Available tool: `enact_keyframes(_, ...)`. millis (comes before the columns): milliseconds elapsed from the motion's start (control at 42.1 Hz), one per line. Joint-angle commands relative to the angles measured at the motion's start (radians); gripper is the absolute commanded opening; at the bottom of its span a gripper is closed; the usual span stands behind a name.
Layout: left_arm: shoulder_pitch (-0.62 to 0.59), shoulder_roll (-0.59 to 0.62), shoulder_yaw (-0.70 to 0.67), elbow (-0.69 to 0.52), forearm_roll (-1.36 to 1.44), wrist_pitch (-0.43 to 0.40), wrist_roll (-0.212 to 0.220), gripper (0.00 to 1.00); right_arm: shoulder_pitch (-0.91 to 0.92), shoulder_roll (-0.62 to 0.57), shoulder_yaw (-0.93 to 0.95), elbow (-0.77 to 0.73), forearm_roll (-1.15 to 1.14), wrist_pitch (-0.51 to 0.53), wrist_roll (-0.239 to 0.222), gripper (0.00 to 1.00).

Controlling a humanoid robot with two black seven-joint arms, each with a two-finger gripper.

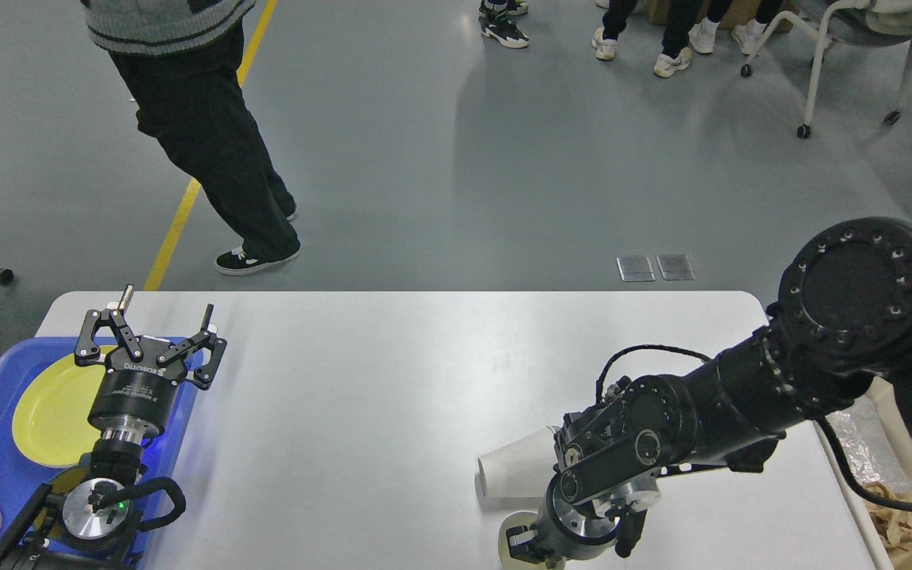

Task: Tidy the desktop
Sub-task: 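Lower the right gripper onto the small paper cup and grasp it, then lift the small cup and carry it over the white bin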

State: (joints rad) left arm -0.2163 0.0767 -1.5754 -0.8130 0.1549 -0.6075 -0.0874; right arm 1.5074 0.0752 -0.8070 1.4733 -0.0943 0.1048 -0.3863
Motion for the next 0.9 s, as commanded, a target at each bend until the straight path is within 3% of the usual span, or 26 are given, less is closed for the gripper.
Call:
enact_keyframes(0, 0.000, 0.000, 0.000, 0.000, 0.000, 0.000, 0.000, 0.96, 0.060, -0.038, 0.000, 0.031, 0.036, 0.024, 0.001, 0.00)
enact_keyframes(166, 0.000, 0.000, 0.000, 0.000, 0.000, 0.000, 0.000, 0.96, 0.223, -0.150, -0.003, 0.108, 0.100, 0.130, 0.003, 0.00)
enact_keyframes(380, 0.000, 0.000, 0.000, 0.000, 0.000, 0.000, 0.000, 0.96, 0.494, -0.274, -0.038, 0.171, 0.137, 0.354, 0.007, 0.00)
enact_keyframes(546, 0.000, 0.000, 0.000, 0.000, 0.000, 0.000, 0.000, 0.96, 0.686, -0.319, -0.170, 0.193, 0.215, 0.415, 0.018, 0.00)
enact_keyframes(641, 0.000, 0.000, 0.000, 0.000, 0.000, 0.000, 0.000, 0.96, 0.783, -0.321, -0.306, 0.206, 0.219, 0.418, 0.078, 0.00)
enact_keyframes(713, 0.000, 0.000, 0.000, 0.000, 0.000, 0.000, 0.000, 0.96, 0.836, -0.321, -0.389, 0.222, 0.219, 0.427, 0.174, 0.00)
enact_keyframes(736, 0.000, 0.000, 0.000, 0.000, 0.000, 0.000, 0.000, 0.96, 0.858, -0.319, -0.432, 0.226, 0.219, 0.434, 0.231, 0.00)
enact_keyframes(760, 0.000, 0.000, 0.000, 0.000, 0.000, 0.000, -0.002, 0.96, 0.864, -0.318, -0.448, 0.226, 0.219, 0.437, 0.251, 0.00)
enact_keyframes(879, 0.000, 0.000, 0.000, 0.000, 0.000, 0.000, -0.002, 0.96, 0.869, -0.316, -0.486, 0.229, 0.219, 0.446, 0.267, 0.00)
